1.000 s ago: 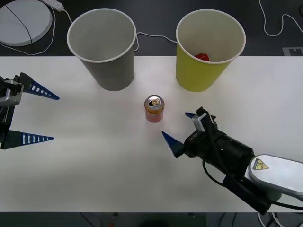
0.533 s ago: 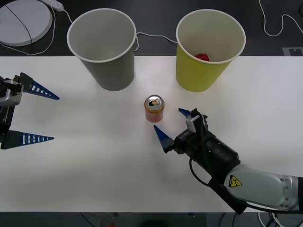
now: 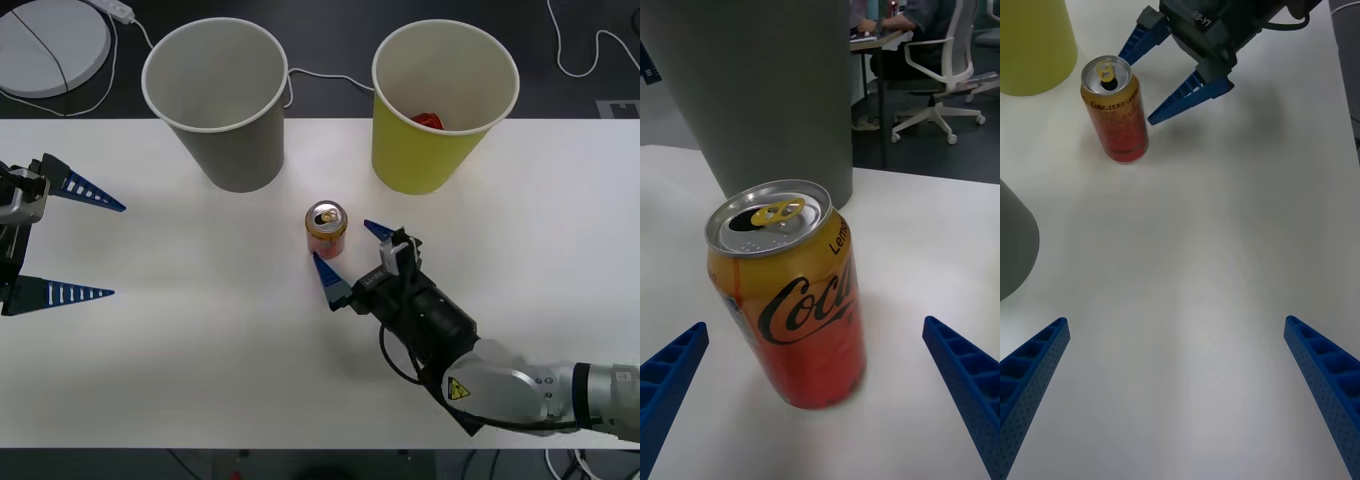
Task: Put the can into the green bin and the plastic bottle into the gray bin
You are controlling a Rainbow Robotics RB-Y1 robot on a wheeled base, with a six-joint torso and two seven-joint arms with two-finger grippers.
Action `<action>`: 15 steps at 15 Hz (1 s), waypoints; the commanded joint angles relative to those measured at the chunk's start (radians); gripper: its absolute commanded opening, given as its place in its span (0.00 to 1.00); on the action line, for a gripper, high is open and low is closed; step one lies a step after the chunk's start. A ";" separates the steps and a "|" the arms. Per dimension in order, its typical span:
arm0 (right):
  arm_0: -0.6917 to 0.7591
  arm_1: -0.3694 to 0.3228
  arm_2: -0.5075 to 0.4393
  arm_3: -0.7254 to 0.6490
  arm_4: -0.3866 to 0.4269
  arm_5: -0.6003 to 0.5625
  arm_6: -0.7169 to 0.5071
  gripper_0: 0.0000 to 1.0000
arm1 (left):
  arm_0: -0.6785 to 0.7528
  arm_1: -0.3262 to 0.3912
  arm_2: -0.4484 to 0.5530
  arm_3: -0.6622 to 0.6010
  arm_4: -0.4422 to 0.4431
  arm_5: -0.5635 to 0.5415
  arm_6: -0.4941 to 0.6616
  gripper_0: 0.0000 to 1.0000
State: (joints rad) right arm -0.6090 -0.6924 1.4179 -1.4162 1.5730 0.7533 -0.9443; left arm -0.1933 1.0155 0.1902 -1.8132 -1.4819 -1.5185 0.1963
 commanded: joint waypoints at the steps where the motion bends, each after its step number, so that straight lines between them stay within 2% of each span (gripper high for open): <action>1: -0.011 0.037 0.003 0.042 0.012 0.014 -0.008 1.00 | 0.000 0.000 0.000 0.000 0.000 0.000 0.000 1.00; 8: -0.044 0.140 0.004 0.168 0.024 0.032 -0.010 1.00 | 0.000 0.000 0.000 0.000 0.000 0.000 0.000 1.00; 15: -0.064 0.169 0.004 0.200 0.022 0.035 -0.007 1.00 | 0.000 0.000 0.000 0.000 0.000 0.000 0.000 1.00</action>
State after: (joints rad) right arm -0.6702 -0.5242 1.4210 -1.2164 1.5968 0.7890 -0.9524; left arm -0.1933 1.0155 0.1902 -1.8132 -1.4819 -1.5186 0.1963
